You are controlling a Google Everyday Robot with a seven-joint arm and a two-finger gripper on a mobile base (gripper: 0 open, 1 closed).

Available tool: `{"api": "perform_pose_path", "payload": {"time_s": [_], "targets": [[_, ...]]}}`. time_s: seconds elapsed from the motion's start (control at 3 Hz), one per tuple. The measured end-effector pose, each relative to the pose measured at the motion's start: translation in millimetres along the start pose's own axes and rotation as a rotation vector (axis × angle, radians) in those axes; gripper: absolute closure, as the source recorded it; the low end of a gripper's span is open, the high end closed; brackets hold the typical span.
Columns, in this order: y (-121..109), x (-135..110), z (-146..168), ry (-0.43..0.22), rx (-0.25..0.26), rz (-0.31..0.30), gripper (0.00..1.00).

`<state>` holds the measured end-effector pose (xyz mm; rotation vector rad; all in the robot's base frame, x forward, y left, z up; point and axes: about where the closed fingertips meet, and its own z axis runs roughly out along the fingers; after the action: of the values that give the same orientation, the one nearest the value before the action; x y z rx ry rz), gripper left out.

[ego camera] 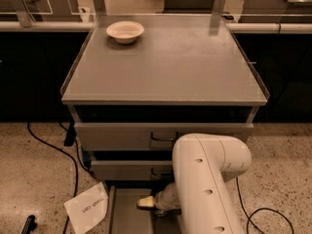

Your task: Pick green can from bottom drawer and place on counter

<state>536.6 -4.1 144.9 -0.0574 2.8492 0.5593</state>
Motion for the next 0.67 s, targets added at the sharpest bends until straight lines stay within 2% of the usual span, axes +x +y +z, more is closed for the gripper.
{"api": "perform_pose_path", "payload": {"time_s": [0.33, 0.67], "targets": [[-16.3, 5.7, 3.7, 0.01, 0.021, 0.032, 0.0], [-25.7, 9.8, 6.7, 0.022, 0.018, 0.048, 0.0]]}}
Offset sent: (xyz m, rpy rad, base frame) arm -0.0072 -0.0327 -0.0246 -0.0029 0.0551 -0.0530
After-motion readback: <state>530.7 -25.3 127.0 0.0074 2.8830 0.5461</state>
